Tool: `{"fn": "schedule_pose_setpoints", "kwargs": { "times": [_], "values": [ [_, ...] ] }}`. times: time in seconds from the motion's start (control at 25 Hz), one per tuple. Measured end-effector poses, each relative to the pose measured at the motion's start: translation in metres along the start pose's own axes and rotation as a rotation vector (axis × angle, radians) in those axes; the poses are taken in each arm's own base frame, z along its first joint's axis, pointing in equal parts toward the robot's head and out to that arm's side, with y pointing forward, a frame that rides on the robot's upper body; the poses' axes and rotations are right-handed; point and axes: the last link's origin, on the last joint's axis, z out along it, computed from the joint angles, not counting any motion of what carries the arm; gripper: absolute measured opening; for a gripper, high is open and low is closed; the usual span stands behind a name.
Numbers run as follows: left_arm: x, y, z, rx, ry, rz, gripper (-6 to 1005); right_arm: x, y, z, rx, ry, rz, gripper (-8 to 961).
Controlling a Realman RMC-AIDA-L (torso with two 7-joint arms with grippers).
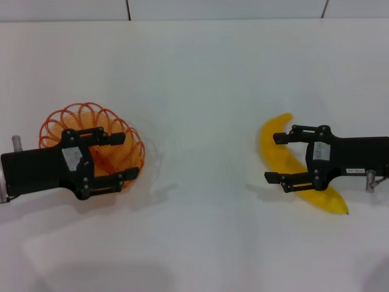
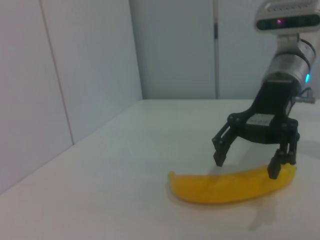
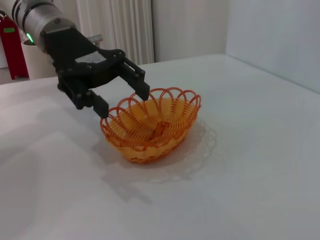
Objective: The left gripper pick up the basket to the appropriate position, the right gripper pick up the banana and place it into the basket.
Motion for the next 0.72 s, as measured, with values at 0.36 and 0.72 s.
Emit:
{"fn": "schedule_pose_setpoints", "kwargs": {
  "times": [0.36, 0.72],
  "values": [
    [0.002, -0.001, 0.001, 0.004, 0.009, -0.032, 702, 0.001, -0.001, 0.000, 0.009, 0.000, 0.006, 876],
    [0.037, -0.050, -0.037, 0.188, 0.021, -0.276, 694, 0.001, -0.001, 0.000, 0.015, 0.002, 0.007, 873]
  ]
}}
